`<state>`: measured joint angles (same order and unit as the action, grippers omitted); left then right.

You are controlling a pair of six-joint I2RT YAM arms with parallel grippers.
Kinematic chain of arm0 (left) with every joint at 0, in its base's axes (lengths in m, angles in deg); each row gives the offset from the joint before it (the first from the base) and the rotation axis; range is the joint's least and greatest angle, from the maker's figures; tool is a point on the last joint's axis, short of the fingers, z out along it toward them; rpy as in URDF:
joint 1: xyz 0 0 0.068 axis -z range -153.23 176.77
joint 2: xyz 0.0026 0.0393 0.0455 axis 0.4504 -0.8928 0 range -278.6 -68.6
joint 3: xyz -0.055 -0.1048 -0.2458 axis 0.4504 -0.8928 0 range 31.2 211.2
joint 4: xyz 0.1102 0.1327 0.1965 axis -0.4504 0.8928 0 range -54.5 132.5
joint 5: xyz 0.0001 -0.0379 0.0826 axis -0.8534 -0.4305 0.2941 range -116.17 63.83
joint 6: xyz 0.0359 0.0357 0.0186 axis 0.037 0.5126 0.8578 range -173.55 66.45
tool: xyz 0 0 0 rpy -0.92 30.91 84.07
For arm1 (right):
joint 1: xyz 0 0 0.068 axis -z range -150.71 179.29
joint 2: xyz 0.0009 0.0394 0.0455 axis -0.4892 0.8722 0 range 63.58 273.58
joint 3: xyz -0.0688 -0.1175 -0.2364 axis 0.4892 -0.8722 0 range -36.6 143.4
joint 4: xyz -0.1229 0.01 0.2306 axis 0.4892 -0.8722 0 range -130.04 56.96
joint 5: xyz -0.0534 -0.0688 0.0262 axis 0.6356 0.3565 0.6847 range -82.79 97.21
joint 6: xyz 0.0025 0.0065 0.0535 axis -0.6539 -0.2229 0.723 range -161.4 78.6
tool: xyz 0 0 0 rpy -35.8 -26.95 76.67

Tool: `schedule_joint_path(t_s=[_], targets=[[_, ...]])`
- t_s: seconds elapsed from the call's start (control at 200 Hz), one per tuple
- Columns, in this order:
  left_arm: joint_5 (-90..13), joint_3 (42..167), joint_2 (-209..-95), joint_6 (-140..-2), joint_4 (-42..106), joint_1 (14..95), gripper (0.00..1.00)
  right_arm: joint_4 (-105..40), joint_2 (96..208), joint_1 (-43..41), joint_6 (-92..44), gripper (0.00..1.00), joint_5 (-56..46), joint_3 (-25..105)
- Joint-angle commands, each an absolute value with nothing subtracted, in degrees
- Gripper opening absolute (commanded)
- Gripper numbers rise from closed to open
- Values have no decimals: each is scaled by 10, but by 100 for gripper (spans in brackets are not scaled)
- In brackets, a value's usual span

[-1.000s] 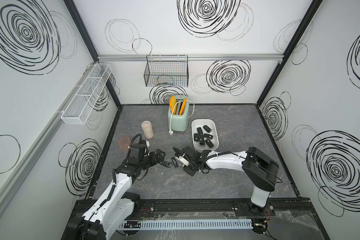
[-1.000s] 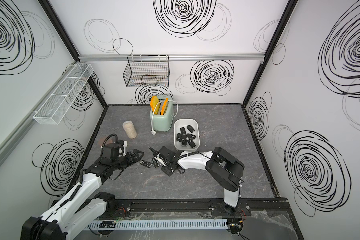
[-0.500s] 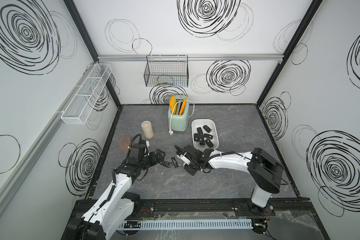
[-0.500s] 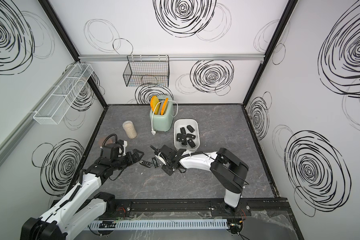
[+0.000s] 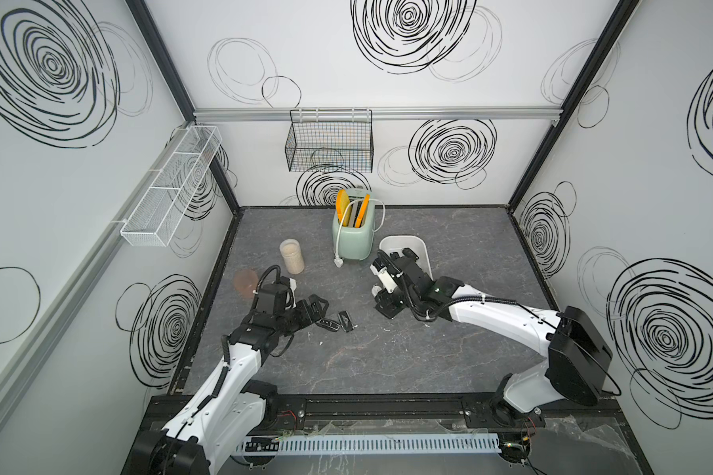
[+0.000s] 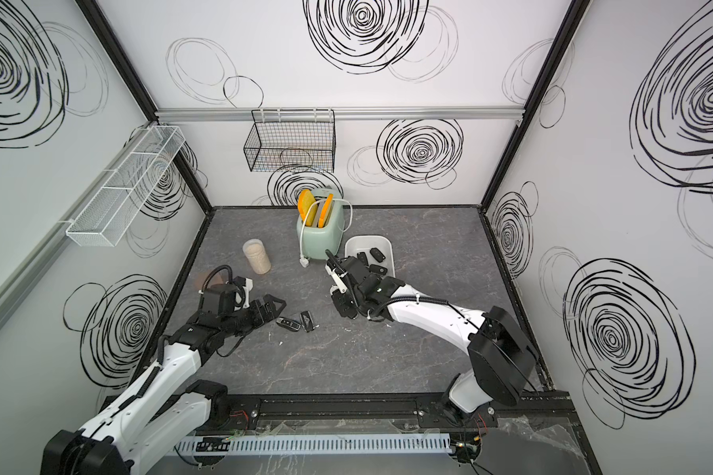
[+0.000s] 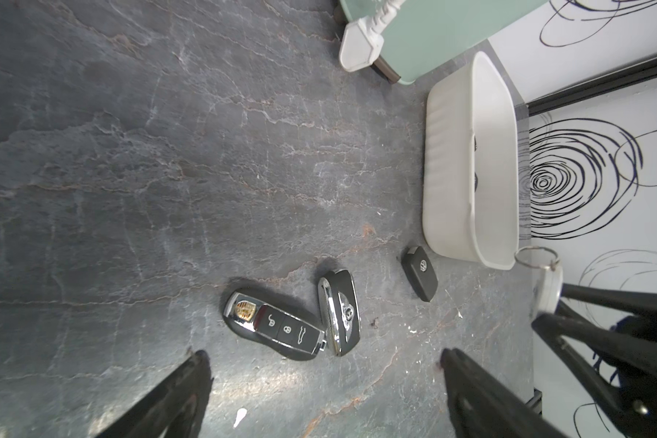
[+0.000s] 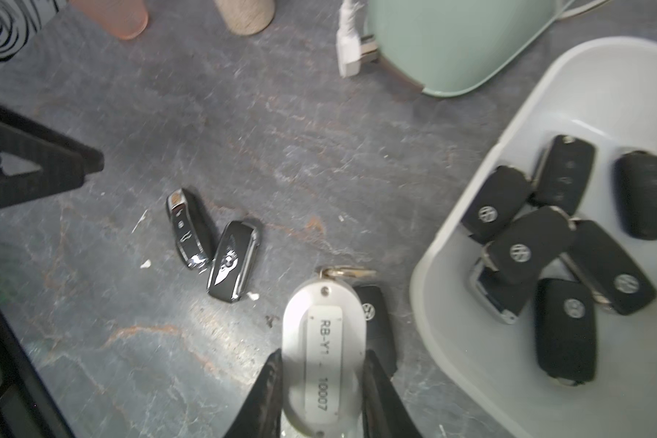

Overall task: Place the car key into the storage box
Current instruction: Place the car key in the storage box.

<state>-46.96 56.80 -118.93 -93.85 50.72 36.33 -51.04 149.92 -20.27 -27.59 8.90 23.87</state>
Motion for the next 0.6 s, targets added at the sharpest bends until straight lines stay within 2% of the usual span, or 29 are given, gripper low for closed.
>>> schedule_joint_path(t_s=[0.0,0.18,0.595], targets=[[-482,562,-1196,-955,466,361,98,-493,1490,-175,-249,30,137,241],[-484,572,-1211,-965,456,373,98,-479,1520,-121,-250,30,181,258],[-459,585,-1219,-986,447,424,98,-462,1656,-34,-289,31,187,347]])
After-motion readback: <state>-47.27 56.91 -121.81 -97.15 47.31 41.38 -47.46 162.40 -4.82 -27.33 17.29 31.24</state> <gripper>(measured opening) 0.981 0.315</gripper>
